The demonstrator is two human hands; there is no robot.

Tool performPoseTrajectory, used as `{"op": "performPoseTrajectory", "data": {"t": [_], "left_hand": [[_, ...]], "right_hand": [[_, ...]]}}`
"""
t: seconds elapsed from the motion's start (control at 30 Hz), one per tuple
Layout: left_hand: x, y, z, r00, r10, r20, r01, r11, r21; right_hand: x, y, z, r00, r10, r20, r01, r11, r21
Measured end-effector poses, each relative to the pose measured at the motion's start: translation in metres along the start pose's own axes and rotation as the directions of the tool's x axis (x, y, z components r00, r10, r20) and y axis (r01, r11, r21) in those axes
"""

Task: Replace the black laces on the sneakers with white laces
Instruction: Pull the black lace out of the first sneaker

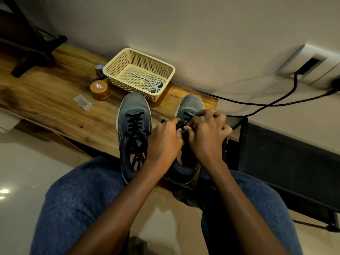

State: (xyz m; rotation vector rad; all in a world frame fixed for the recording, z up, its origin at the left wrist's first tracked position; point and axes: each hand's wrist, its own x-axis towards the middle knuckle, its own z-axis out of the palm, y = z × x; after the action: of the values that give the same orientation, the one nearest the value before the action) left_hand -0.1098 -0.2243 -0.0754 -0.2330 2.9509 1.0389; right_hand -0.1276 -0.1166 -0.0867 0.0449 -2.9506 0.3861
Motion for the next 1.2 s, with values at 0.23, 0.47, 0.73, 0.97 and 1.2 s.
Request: {"op": "performPoseTrajectory", "data": {"t": [0.23,0.47,0.73,0.97,1.2], "left_hand": [[0.0015,-0.0035,0.0001,1.0,-0.01,-0.017,0.01,1.0,-0.008],[0.0011,-0.0018,0.0009,1.0,0.001,-0.007,-0.001,1.0,-0.017],[0.0024,-0.0031,0.0002,0.999,0.002,-0.034,-0.003,1.0,-0.016],[0.0007,-0.0038,0.002,0.999,0.023,-0.027,-0.022,0.999,0.036],[-0.0021,0.0005,0.0024,0.998,0.028,-0.05,-0.026,0.999,0.037]], "right_hand": [[0.0033,0.0029,-0.0083,0.99,0.117,-0.08,-0.11,0.99,0.093],[0.0012,0.0005,-0.0035,0.997,-0.021,0.075,0.022,1.0,-0.004],[0.0007,-0.0029,-0.0071,0.978,0.127,-0.166,-0.095,0.977,0.19],[0.0009,-0.0035,-0.0025,0.999,-0.014,0.035,0.011,0.998,0.069],[0.0009,-0.0053,-0.0025,0.983,0.099,-0.153,-0.081,0.989,0.12]]}}
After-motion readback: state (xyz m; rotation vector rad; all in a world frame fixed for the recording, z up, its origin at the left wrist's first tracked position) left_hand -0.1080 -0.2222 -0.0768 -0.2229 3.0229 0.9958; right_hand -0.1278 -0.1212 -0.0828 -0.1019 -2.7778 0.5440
